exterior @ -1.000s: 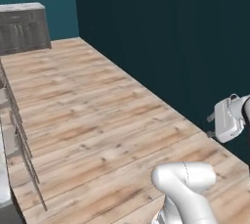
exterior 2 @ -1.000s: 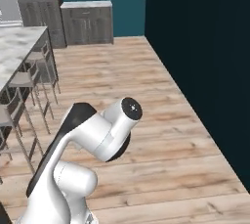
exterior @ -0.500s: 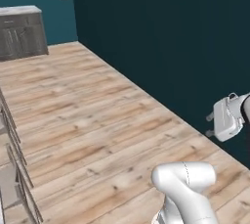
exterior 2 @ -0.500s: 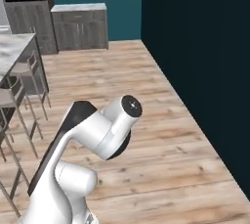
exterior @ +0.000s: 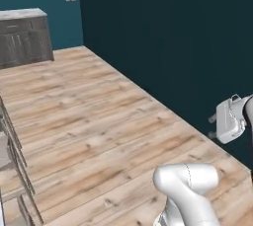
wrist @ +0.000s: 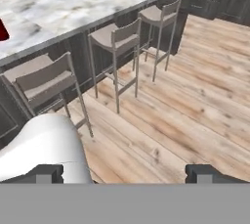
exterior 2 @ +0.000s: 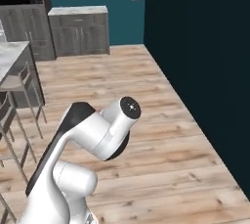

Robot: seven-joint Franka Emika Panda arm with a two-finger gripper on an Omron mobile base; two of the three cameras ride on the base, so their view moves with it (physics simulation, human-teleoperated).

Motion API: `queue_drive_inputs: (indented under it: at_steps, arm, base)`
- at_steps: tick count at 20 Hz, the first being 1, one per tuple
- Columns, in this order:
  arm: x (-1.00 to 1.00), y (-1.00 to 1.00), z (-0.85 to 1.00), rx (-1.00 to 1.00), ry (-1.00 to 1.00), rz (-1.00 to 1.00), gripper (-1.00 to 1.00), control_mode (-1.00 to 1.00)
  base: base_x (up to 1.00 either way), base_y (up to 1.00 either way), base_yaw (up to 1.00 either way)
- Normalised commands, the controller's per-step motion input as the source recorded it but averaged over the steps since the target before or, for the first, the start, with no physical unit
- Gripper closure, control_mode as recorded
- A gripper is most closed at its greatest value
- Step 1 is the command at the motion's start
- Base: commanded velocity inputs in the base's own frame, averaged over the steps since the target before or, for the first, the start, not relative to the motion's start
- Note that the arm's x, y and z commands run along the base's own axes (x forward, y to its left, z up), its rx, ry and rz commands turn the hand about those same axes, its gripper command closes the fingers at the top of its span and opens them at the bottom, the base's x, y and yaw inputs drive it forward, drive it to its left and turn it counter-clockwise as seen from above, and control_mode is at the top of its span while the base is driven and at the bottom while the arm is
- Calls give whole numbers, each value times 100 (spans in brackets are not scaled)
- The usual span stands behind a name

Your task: Four empty soda cans are scattered around the kitchen. Gather all the cans and cluster them next to the stove for recycling.

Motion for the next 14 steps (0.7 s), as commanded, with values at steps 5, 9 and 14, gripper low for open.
queue_drive_inputs:
  at_steps: [5,9,14]
  arm:
    - [0,0,0,0,0,0,-100,100]
    - [0,0,0,0,0,0,-100,100]
    - [0,0,0,0,0,0,-100,100]
  base:
    - [-5,0,50]
    - [-2,0,50]
    - [0,0,50]
